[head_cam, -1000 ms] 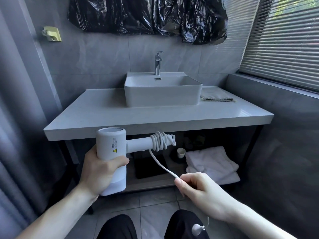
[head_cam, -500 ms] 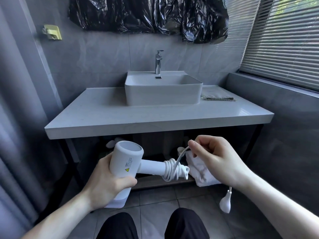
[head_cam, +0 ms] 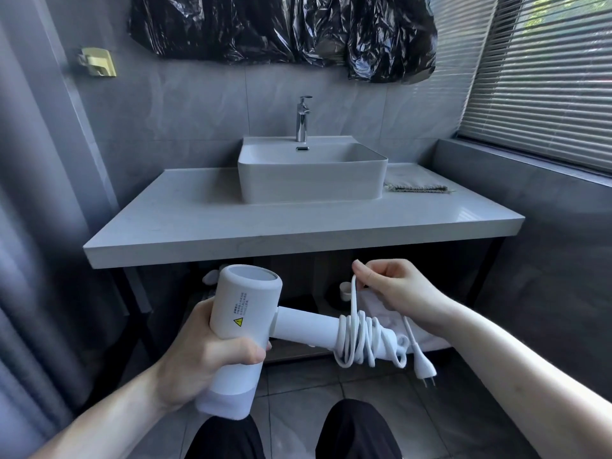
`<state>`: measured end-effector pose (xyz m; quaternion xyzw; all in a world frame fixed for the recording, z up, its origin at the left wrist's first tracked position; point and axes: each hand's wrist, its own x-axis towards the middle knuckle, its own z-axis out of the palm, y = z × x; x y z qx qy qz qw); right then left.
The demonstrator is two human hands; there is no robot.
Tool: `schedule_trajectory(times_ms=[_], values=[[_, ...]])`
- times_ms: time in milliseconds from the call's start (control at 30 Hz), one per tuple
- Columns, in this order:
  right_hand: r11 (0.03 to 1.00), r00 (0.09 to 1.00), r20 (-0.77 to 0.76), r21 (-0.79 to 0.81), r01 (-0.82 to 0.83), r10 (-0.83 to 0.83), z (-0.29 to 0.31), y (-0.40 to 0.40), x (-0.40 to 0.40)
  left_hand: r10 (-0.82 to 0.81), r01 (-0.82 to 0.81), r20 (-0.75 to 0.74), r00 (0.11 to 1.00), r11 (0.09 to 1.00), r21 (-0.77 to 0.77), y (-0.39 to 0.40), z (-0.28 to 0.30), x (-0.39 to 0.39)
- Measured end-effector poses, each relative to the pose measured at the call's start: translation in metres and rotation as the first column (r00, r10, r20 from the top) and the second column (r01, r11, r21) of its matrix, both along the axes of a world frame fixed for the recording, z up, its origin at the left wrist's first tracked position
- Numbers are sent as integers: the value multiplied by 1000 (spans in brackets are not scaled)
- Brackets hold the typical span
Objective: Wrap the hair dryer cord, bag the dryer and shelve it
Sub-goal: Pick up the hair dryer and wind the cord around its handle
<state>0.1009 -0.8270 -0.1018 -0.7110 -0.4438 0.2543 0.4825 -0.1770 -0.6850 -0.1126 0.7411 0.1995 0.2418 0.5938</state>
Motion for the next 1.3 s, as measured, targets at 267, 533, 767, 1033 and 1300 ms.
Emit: schedule_trajectory(times_ms=[267,533,767,1033,1300], values=[[996,939,-341,-55,-72,49,-50,2,-15,65,-55,36,997,970,-235,-3,1,3],[991,966,-238,-60,-120,103,-80,-3,-46,310,-280,99,945,929,-240,3,4,12],[980,969,186,-141,-139,164,-67,-24,-67,412,-407,114,904,911,-64,12,-2,12],[994,897,430,-64,-86,105,-27,-44,-66,427,-430,59,902,901,60,19,-14,10],[995,937,348,88,-38,5,7,-42,-55,321,-314,-12,947,933,176,17,-26,7]])
